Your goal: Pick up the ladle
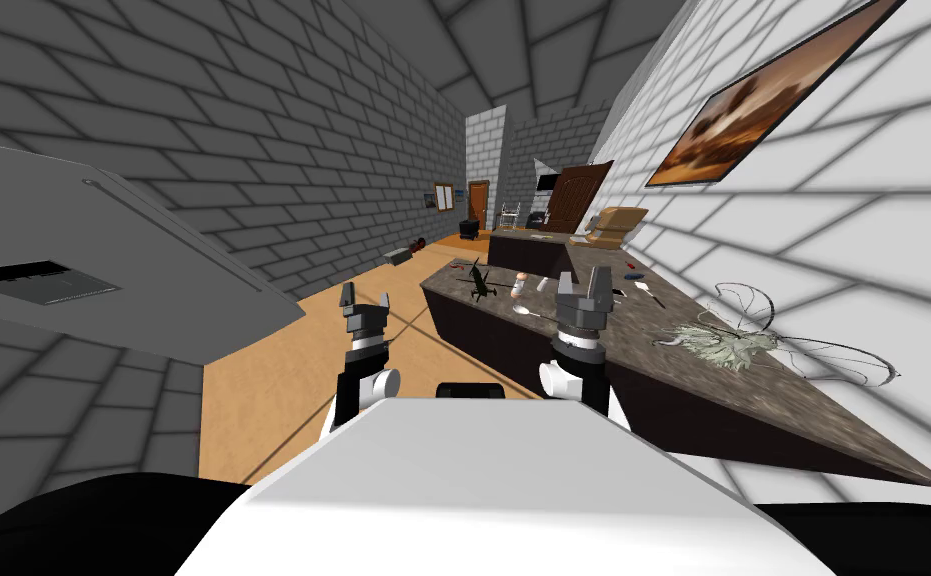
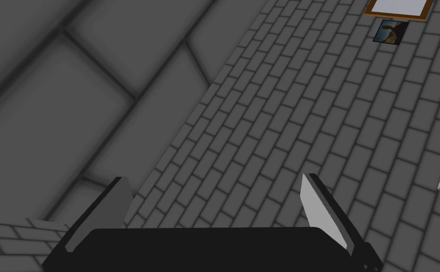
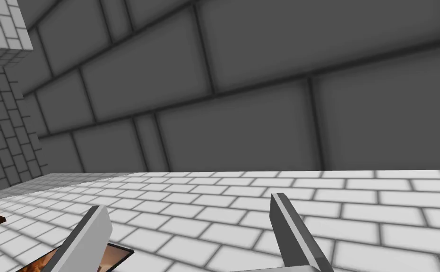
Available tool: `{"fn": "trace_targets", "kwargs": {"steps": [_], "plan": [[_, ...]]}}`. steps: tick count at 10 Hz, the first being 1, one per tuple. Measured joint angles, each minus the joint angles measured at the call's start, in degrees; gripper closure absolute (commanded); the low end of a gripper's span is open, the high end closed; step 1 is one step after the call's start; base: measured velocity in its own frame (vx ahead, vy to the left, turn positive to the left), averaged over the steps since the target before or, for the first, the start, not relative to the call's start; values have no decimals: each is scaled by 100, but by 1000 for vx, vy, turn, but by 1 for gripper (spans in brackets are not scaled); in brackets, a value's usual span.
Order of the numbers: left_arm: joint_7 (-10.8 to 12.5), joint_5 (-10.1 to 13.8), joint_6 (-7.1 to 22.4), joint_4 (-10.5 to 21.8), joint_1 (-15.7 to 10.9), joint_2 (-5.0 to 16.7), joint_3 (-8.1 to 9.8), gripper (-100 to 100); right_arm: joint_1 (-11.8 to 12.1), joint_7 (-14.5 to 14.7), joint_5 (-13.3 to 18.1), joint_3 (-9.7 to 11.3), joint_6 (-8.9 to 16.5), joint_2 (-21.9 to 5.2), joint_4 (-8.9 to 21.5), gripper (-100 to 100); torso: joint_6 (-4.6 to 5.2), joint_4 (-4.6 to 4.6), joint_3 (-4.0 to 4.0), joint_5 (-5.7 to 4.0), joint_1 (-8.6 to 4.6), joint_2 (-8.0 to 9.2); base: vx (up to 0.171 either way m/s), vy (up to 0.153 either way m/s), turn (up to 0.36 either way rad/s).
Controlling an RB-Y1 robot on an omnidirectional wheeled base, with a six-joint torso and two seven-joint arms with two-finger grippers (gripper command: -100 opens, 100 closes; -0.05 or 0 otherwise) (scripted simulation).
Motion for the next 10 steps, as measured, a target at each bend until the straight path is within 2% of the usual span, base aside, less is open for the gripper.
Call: {"fn": "trace_targets", "kwargs": {"steps": [10], "plan": [[0,0,0,0,0,-1,-1,0,69,167,182,-220,-327,-1527,427,-100,0,1,4,7,32,6,-30,92,-24]]}}
